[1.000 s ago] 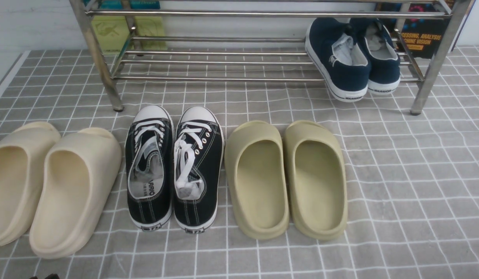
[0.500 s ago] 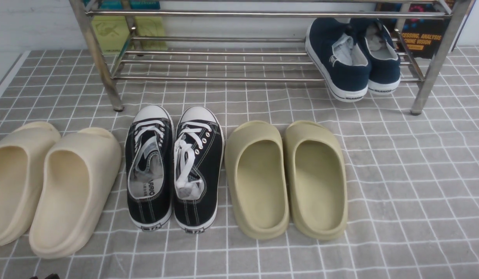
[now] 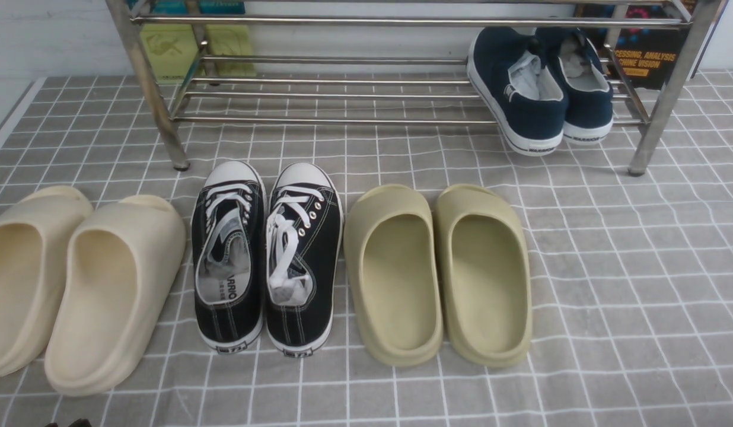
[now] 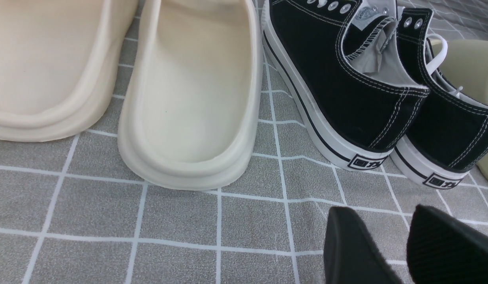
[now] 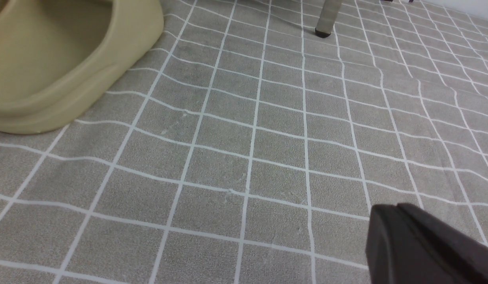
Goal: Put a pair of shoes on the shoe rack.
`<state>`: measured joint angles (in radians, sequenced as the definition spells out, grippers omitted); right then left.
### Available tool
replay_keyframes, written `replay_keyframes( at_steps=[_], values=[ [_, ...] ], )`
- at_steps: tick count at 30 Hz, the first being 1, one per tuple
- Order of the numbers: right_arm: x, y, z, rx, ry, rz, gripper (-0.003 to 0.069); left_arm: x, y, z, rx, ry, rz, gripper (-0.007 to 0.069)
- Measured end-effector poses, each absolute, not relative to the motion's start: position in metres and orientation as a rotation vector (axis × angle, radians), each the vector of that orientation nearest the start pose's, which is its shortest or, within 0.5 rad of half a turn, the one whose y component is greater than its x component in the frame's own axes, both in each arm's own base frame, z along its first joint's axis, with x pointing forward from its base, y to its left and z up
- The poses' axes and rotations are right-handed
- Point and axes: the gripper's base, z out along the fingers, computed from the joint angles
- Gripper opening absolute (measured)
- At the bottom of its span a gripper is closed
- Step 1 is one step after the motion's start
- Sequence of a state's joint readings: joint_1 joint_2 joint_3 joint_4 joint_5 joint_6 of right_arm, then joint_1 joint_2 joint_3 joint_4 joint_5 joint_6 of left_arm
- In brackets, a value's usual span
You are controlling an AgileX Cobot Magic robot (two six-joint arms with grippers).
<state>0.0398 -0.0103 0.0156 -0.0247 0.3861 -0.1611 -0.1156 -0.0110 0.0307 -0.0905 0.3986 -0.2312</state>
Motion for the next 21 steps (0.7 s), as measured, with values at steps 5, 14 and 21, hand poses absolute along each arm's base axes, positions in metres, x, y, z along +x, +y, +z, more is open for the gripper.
replay_keyframes(
  at_steps=[5, 14, 21],
  values=[
    [0.0521, 0.0012, 0.1738, -0.203, 1.865, -0.108, 0.0028, 0.0512, -0.0092, 0.1678, -0.166, 1.906, -0.325, 0.0239],
    [0.0521, 0.0012, 0.1738, -0.203, 1.865, -0.108, 0.0038, 0.0512, -0.0092, 0.1678, -0.166, 1.906, -0.325, 0.0239],
    [0.0521, 0.0012, 0.1738, -0.203, 1.865, -0.108, 0.0047, 0.0512, -0.0092, 0.1678, -0.166, 1.906, -0.325, 0.0239]
  ],
)
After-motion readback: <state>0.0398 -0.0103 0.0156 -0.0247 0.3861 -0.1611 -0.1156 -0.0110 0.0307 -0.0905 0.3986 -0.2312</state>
